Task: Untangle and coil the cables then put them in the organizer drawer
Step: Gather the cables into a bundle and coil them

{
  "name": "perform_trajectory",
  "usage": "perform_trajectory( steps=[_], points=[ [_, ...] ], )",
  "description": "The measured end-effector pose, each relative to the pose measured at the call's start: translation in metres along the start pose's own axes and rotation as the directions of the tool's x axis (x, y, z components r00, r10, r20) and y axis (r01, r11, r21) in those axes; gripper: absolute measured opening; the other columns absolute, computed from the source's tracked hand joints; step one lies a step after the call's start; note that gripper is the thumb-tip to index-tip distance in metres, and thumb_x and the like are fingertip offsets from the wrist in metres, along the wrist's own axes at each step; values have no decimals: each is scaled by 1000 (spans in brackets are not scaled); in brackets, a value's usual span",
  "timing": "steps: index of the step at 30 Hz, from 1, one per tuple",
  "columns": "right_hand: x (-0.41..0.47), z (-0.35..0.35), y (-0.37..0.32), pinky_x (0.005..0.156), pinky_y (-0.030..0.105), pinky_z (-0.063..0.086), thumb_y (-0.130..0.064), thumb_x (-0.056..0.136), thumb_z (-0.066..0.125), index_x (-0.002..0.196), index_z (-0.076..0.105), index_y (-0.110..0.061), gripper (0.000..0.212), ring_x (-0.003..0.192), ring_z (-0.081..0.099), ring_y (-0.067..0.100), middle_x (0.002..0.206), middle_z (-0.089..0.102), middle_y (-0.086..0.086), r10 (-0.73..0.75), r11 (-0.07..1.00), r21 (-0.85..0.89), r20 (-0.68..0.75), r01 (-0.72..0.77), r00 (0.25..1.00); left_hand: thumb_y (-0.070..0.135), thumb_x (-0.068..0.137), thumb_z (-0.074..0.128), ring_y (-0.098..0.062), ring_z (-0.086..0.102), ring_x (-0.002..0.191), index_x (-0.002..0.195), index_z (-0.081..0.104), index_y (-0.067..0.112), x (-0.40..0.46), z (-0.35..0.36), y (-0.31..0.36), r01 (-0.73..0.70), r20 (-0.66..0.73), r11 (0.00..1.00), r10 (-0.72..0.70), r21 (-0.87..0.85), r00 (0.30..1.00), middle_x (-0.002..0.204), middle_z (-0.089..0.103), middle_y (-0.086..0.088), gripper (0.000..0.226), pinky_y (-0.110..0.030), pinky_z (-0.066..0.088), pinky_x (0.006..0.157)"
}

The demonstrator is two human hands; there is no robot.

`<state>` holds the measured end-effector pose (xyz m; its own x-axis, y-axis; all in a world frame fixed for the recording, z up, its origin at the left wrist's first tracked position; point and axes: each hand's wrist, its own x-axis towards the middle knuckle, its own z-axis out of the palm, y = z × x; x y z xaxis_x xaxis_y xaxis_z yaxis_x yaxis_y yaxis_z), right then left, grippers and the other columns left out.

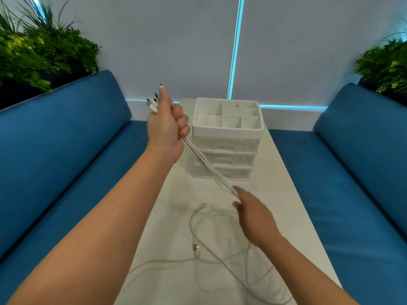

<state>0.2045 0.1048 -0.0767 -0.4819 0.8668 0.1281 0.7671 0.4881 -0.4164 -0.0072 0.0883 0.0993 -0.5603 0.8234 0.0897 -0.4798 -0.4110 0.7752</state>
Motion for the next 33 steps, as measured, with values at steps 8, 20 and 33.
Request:
perform_trajectory(
  steps=[8,20,33],
  points=[
    [-10,-3,2,72,25,44,-40,92,58,78,69,-11,34,74,68,13,71,70,4,71,653,705,306,-277,949,44,101,47,-8,16,47,68,38,23,2,-6,13,-45,-37,998,44,-32,998,57,25,7,41,-21,17,39],
    [-21,11,6,63,32,38,-60,97,11,82,42,-26,48,74,60,19,75,61,-5,115,991,-85,116,-105,987,46,101,48,-8,15,45,67,34,24,-7,-13,-3,8,-25,1000,-8,23,1000,54,23,8,42,-21,15,38],
    [-29,21,21,61,27,42,-72,86,42,74,58,-15,60,55,50,5,60,56,-6,48,846,523,120,-104,992,46,101,46,-8,17,47,68,38,23,-2,-8,13,-62,-37,998,63,6,997,57,25,7,41,-22,15,40]
  ],
)
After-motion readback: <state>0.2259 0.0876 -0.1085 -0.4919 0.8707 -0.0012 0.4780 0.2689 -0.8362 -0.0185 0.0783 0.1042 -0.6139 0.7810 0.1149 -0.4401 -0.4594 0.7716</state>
